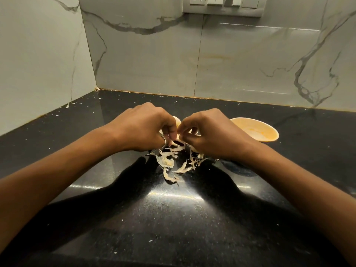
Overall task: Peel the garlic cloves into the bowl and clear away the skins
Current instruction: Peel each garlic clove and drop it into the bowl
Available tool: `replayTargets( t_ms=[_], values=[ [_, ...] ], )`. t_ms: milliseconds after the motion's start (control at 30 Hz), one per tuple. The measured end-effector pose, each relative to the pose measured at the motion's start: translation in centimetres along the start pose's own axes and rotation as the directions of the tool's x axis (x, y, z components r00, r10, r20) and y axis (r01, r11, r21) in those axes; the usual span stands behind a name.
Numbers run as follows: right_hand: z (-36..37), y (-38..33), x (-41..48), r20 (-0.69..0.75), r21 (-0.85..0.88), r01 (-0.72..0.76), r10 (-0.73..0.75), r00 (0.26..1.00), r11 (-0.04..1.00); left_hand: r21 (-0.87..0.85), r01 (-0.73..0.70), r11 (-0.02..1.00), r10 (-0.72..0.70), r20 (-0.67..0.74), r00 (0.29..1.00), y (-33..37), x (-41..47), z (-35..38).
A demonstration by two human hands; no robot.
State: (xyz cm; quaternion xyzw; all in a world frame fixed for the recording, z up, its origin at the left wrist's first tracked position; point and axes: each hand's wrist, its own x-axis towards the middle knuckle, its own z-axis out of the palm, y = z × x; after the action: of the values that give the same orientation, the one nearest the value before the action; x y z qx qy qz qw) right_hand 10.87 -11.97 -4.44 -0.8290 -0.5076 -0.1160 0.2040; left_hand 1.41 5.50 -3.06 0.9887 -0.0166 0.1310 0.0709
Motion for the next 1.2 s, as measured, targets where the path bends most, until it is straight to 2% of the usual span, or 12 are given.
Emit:
replayTargets(
  t_ms=[200,433,567,833,1000,1200],
  values=[
    [0.5,-0.1,0.1,0.084,-0.067,0.029,-0.023,0.996,0.997,-0.058,0.030,0.998,-0.029,0.026,0.999,-0.2,0.0,-0.2],
    [0.5,-0.6,0.2,0.114,-0.089,-0.018,0.028,0.993,0.996,-0.024,0.037,0.999,-0.036,0.057,0.998,-0.1,0.0,-0.7],
    [0.7,-0.9,0.1,0.106,-0.077,-0.044,0.052,0.993,0.996,0.056,0.043,0.998,-0.047,0.077,0.996,-0.2,-0.2,-0.9],
    [0.3,-0.9,0.0,0.094,-0.051,-0.027,0.031,0.995,0.998,0.067,0.043,0.997,-0.042,-0.025,0.999,-0.1,-0.2,-1.1],
    [-0.6,-0.7,-0.1,-0.012,0.092,-0.068,0.070,0.997,0.993,-0.021,0.038,0.999,-0.039,-0.099,0.994,-0.2,-0.1,-1.0],
    [-1.2,-1.0,-0.1,-0.013,0.353,-0.132,0.145,0.989,0.926,-0.108,0.026,0.994,-0.036,-0.096,0.995,0.2,0.0,-0.8]
  ],
)
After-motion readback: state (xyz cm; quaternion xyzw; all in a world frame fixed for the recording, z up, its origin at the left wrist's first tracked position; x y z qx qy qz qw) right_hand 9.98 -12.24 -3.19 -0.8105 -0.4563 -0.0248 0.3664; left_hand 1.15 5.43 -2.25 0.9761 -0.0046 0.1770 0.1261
